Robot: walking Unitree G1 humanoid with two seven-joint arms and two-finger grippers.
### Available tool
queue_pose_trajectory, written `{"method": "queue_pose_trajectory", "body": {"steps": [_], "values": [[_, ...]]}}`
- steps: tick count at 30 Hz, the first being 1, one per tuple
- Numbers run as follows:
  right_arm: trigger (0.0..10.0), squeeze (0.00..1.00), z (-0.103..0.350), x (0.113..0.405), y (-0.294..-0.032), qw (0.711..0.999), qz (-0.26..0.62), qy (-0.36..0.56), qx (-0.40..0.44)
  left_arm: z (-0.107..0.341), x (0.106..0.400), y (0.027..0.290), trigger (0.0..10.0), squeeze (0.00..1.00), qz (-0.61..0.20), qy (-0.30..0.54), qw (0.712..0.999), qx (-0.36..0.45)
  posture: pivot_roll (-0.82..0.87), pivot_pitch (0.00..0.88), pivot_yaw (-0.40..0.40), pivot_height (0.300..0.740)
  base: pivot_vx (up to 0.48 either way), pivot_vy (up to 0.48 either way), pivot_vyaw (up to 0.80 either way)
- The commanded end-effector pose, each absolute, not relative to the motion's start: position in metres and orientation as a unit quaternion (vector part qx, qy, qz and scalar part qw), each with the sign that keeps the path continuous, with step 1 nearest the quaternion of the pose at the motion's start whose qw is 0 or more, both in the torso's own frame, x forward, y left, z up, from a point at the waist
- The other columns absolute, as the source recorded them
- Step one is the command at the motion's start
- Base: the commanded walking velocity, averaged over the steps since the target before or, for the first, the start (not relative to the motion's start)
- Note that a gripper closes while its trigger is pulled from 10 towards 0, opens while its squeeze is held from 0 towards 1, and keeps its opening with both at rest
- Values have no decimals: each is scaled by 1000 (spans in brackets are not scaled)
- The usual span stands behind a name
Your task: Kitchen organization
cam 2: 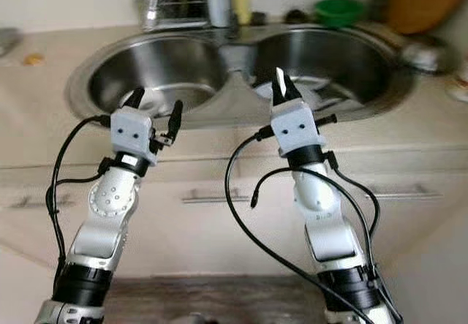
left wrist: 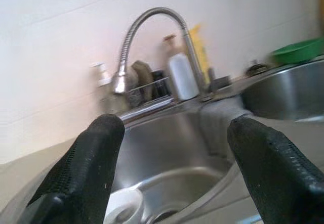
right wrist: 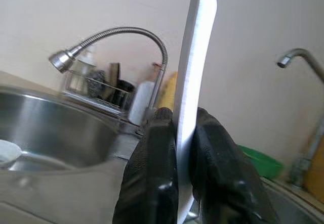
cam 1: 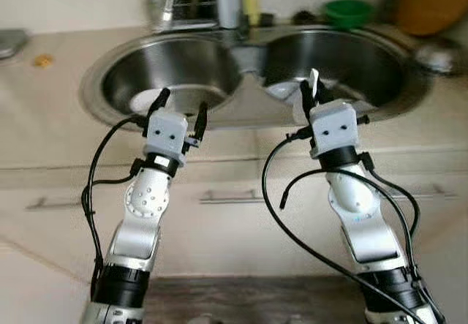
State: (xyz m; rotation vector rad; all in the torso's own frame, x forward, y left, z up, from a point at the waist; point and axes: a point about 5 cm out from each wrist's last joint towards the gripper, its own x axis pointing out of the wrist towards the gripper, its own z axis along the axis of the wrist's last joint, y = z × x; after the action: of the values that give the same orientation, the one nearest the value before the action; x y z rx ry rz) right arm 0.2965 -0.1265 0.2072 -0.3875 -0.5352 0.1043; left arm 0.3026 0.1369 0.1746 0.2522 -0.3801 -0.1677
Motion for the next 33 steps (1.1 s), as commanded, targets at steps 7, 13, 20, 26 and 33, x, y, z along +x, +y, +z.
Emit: {"method": "queue_pose_trajectory", "body": {"steps": [7, 13, 20, 26, 33], "values": [[0, 0, 211, 300, -132, 944, 37, -267, -189, 179, 302, 132, 10000, 0, -97, -201, 967, 125, -107, 28, 41, 740, 0, 0, 0], [1569, 0, 211, 303, -133, 946, 37, -262, -188, 179, 302, 131, 10000, 0, -99, -202, 967, 123, -103, 29, 41, 740, 0, 0, 0], [3294, 0, 211, 306, -132, 946, 37, -261, -187, 180, 302, 131, 10000, 0, -101, -202, 966, 124, -101, 30, 41, 740, 0, 0, 0], [5412, 0, 210, 306, -132, 947, 37, -259, -188, 179, 302, 130, 10000, 0, -103, -201, 966, 124, -100, 30, 41, 740, 0, 0, 0], [10000, 0, 207, 309, -132, 948, 34, -250, -194, 179, 302, 130, 10000, 0, -105, -201, 966, 125, -100, 31, 41, 740, 0, 0, 0]]}}
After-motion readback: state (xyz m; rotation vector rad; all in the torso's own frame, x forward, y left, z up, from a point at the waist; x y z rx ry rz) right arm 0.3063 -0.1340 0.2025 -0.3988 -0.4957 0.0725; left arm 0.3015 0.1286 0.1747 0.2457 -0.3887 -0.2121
